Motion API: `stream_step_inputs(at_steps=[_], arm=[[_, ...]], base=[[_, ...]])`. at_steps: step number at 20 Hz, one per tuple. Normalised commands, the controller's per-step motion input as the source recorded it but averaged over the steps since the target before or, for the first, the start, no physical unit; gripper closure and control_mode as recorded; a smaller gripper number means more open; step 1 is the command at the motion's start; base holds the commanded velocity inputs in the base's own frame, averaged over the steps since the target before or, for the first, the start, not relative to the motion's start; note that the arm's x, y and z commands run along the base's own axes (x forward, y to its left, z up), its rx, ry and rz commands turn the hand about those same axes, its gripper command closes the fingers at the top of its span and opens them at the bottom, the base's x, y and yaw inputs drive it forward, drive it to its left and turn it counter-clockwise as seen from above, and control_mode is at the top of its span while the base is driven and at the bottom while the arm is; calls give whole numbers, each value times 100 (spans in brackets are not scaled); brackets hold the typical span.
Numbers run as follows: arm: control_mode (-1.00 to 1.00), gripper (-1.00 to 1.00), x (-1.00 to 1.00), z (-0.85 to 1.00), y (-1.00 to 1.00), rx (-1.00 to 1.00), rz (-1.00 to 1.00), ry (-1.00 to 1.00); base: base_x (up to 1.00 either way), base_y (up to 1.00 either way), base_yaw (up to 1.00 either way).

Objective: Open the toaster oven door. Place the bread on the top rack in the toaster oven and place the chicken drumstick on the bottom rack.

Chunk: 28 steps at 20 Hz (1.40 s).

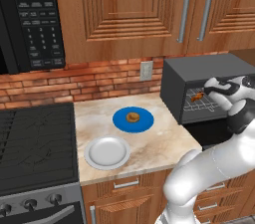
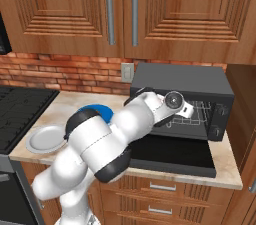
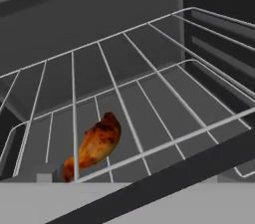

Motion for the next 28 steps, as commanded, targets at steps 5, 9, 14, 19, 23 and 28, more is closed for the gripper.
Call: stream_step_inputs(at_steps=[5, 9, 14, 19, 23, 28], arm=[[-100, -100, -25, -35, 7, 1, 1, 11], [-100, -100, -29, -39, 6, 1, 2, 9], [-100, -100, -41, -49, 1, 0, 5, 7], [-100, -100, -51, -55, 0, 0, 6, 4], [-100, -100, -54, -55, 0, 0, 7, 8], [-100, -100, -58, -59, 0, -3, 6, 13]], base=[[0, 0, 0], [0, 0, 0], [0, 0, 0], [0, 0, 0], [0, 0, 0], [0, 0, 0]])
